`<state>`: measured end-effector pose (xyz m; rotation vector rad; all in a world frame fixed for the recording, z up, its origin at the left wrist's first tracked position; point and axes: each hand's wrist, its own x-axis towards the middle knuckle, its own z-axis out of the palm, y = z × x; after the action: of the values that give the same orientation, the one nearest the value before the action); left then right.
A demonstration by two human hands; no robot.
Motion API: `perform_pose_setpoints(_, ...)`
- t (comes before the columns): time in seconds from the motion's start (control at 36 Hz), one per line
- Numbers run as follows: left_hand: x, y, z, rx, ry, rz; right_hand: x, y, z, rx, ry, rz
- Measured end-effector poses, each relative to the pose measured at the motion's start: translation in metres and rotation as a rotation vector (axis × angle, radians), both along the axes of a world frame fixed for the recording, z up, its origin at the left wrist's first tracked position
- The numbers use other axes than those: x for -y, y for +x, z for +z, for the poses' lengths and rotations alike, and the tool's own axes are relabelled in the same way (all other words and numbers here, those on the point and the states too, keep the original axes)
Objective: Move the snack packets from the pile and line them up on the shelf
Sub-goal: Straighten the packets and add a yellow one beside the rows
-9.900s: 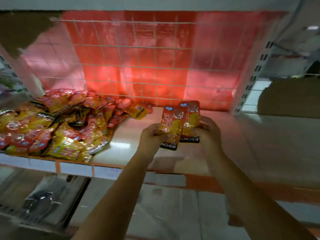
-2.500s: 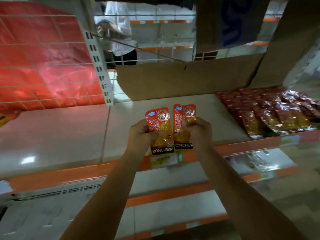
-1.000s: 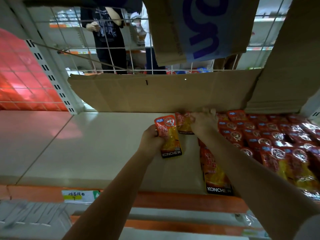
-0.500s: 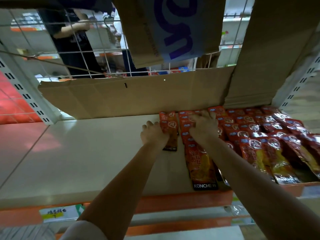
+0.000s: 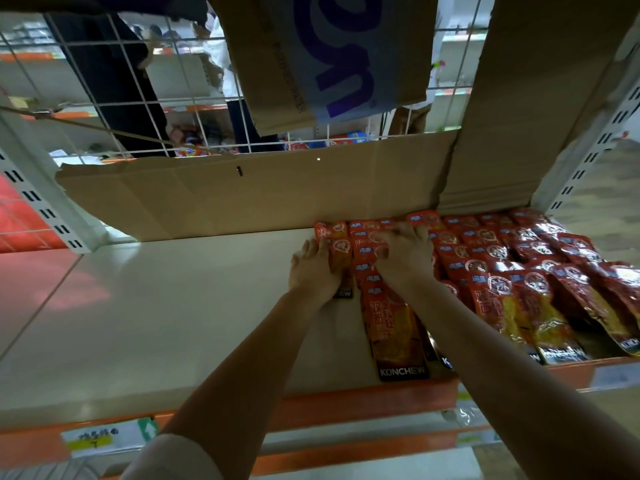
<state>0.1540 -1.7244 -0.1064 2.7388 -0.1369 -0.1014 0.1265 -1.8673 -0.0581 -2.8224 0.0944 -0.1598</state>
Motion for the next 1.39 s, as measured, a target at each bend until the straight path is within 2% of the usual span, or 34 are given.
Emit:
perform_pose_setpoints(0.25,-0.005,-0.006,0.006,-0.013,0.041,-0.006,-0.007,-0.001,0.001,0.000,0.007,0.052)
perform_pose_setpoints(0.42,-0.038,-0.027,0.018,0.168,0.095,-0.038,-0.031,-0.004,0.005,0.090,0.058,0.199)
perform_pose_setpoints(0.64,-0.108,-0.058,0.029,0.279,0.195,0.062,-0.102,-0.008,0.005,0.114,-0.045,0.357)
perform_pose_setpoints(0.89,-0.224,-0.101,0.030,0.387,0.247,0.189,-0.220,-0.037,0.006,0.102,-0.104,0.518)
perform_pose_setpoints(1.03,-0.316,-0.138,0.031,0.483,0.141,0.215,-0.311,-0.064,0.006,0.114,-0.110,0.596)
perform_pose_setpoints(1.39,-0.551,-0.231,0.048,0.507,0.210,0.319,-0.560,-0.147,0.013,0.179,-0.069,0.777)
